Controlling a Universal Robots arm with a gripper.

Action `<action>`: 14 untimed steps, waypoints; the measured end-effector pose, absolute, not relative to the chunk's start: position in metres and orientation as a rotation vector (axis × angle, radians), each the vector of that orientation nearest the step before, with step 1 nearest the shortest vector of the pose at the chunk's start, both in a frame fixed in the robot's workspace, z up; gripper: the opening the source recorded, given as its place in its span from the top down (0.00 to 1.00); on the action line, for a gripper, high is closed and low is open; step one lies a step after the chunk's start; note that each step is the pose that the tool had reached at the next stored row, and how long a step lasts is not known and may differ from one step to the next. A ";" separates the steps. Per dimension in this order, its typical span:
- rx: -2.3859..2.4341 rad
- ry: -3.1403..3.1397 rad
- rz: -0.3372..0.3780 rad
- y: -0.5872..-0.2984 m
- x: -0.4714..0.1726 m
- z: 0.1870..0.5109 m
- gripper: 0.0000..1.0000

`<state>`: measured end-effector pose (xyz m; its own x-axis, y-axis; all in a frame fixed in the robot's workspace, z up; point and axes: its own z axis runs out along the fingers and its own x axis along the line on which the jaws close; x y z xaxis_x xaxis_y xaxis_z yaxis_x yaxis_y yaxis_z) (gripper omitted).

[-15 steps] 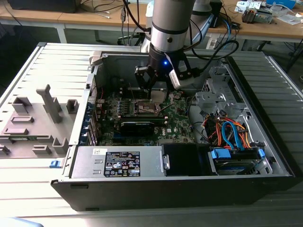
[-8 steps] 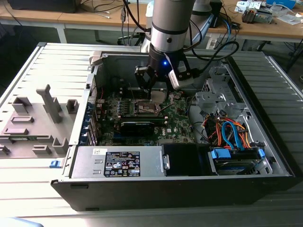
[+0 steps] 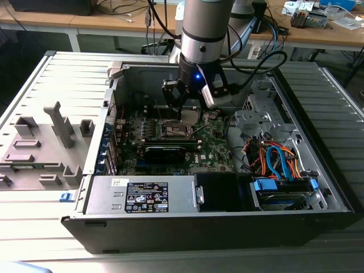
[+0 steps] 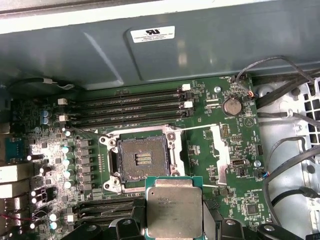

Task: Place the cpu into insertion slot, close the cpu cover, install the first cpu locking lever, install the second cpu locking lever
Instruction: 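Place the cpu into insertion slot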

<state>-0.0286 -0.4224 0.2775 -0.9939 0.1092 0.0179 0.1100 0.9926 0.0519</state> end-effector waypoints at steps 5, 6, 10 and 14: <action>-0.192 -3.120 -0.077 -0.422 -0.029 0.276 0.45; -0.198 -3.120 -0.075 -0.422 -0.029 0.276 0.45; -0.233 -3.118 -0.073 -0.422 -0.029 0.276 0.45; -0.270 -3.116 -0.073 -0.422 -0.029 0.276 0.45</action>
<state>-0.0285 -0.4223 0.2762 -0.9851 0.1714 0.0171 0.1720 0.9841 0.0454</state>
